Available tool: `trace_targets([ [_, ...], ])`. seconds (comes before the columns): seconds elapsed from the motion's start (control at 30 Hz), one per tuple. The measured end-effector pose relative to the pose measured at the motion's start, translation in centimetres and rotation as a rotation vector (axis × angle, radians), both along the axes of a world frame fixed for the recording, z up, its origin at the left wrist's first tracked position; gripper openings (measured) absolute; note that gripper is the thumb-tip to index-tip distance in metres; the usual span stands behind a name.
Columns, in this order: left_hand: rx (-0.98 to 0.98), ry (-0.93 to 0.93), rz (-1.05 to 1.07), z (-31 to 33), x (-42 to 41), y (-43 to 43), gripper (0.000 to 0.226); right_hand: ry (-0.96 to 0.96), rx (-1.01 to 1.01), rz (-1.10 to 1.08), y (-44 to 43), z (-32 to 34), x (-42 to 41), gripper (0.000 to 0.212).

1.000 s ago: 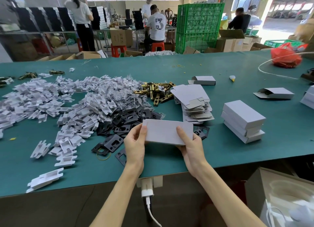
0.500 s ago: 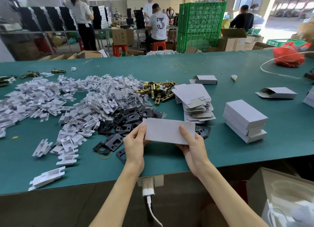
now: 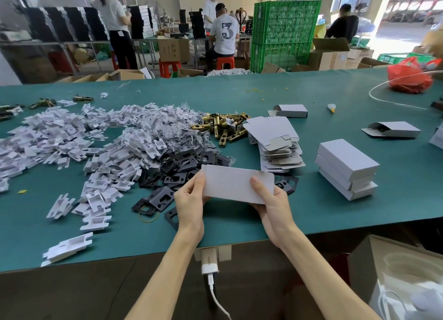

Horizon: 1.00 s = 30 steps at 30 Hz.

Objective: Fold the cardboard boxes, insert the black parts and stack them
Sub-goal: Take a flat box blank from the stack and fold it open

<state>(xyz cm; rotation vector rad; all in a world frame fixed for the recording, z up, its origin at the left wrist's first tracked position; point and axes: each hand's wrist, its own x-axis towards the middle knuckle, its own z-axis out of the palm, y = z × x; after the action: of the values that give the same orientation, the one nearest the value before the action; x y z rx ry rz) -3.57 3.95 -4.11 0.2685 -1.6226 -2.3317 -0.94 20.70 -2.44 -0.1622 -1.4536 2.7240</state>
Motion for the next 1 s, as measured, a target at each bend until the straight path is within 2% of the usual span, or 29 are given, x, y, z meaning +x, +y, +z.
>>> trace_targets([
  [0.17, -0.042, 0.009, -0.055, -0.49, -0.31, -0.17, 0.028, 0.029, 0.123, -0.020, -0.24, -0.20, 0.06, 0.033],
  [0.37, -0.141, 0.067, -0.131, -0.18, -0.06, 0.09, 0.041, 0.034, 0.108, -0.050, -0.25, -0.29, -0.01, 0.025],
  [0.57, -0.171, 0.094, -0.103, -0.16, 0.13, 0.22, 0.040, 0.030, 0.090, -0.038, -0.27, -0.20, 0.00, 0.017],
  [0.83, -0.156, 0.049, -0.115, 0.05, 0.11, 0.30, 0.039, 0.032, 0.107, -0.029, -0.48, -0.19, 0.06, 0.032],
  [1.0, -0.199, 0.051, -0.140, -0.19, 0.01, 0.21, 0.044, 0.040, 0.133, -0.010, -0.37, -0.46, -0.17, 0.032],
])
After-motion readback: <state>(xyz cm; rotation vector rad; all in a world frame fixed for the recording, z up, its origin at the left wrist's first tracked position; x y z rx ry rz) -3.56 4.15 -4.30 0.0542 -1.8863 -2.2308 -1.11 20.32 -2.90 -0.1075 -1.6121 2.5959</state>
